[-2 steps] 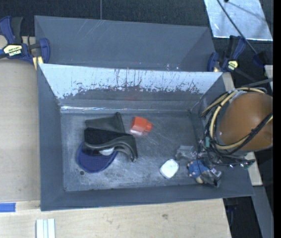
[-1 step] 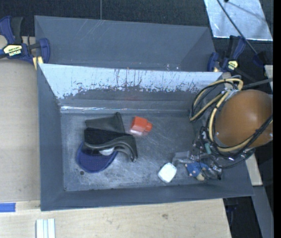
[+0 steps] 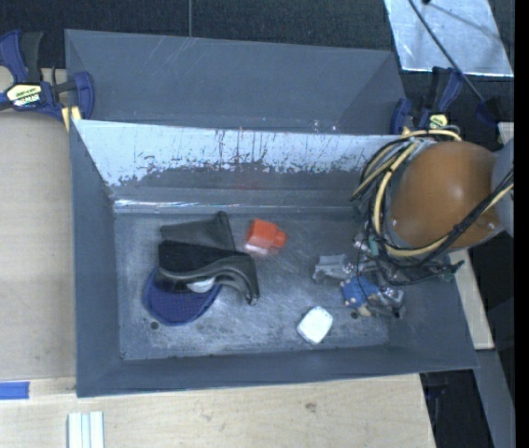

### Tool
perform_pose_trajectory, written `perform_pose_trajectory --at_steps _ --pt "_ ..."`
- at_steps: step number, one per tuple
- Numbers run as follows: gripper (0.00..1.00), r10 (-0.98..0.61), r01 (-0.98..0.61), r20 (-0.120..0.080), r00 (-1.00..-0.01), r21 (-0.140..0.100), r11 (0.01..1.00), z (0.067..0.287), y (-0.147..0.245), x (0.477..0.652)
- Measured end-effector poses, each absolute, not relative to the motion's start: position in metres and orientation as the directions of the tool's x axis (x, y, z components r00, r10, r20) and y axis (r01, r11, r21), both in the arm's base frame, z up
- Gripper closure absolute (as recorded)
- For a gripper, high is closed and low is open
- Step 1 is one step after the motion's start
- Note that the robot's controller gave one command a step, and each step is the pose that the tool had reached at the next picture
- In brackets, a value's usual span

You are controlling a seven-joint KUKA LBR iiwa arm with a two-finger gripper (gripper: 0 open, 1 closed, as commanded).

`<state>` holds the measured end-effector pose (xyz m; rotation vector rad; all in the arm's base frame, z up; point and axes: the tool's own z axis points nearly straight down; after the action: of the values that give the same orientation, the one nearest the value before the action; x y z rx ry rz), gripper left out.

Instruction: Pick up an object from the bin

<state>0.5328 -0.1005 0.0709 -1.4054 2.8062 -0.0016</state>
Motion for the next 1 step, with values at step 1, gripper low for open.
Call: perform_pose_trajectory --at_steps 1 --pt "0.00 -0.844 -0.844 -0.005 -0.537 0.000 0.537 0.0710 -0.1137 0.5790"
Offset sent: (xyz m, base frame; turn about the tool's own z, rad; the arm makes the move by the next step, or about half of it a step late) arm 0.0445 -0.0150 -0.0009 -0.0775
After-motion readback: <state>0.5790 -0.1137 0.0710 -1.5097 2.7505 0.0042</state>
